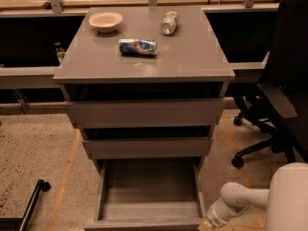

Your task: Close bottom drawer

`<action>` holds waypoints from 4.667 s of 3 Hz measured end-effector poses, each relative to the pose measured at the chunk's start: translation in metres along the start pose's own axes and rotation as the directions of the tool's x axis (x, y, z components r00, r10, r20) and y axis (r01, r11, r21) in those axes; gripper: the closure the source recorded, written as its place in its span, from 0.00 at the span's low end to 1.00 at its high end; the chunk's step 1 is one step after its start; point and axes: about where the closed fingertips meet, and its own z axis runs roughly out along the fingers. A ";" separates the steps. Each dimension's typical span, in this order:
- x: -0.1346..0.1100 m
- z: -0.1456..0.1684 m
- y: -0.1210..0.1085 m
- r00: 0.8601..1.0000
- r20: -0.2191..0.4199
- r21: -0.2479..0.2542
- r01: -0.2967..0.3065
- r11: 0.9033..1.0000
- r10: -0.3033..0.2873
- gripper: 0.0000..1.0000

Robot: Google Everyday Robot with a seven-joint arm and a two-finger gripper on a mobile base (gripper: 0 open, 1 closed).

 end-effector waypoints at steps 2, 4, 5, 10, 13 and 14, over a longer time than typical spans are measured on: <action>0.007 0.040 -0.020 0.999 -0.022 -0.051 -0.043 0.998 0.042 1.00; -0.016 0.043 -0.034 1.000 0.019 -0.029 0.006 1.000 -0.005 1.00; -0.028 0.048 -0.046 1.000 0.018 0.002 0.023 1.000 -0.023 1.00; -0.120 0.042 -0.128 0.965 0.031 0.166 0.253 0.953 -0.261 1.00; -0.157 0.036 -0.160 0.950 0.138 0.303 0.229 0.925 -0.281 1.00; -0.174 0.041 -0.168 0.932 0.179 0.317 0.249 0.915 -0.316 1.00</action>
Offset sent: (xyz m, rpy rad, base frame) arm 0.0299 0.0087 -0.0955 0.0765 0.0795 -0.0985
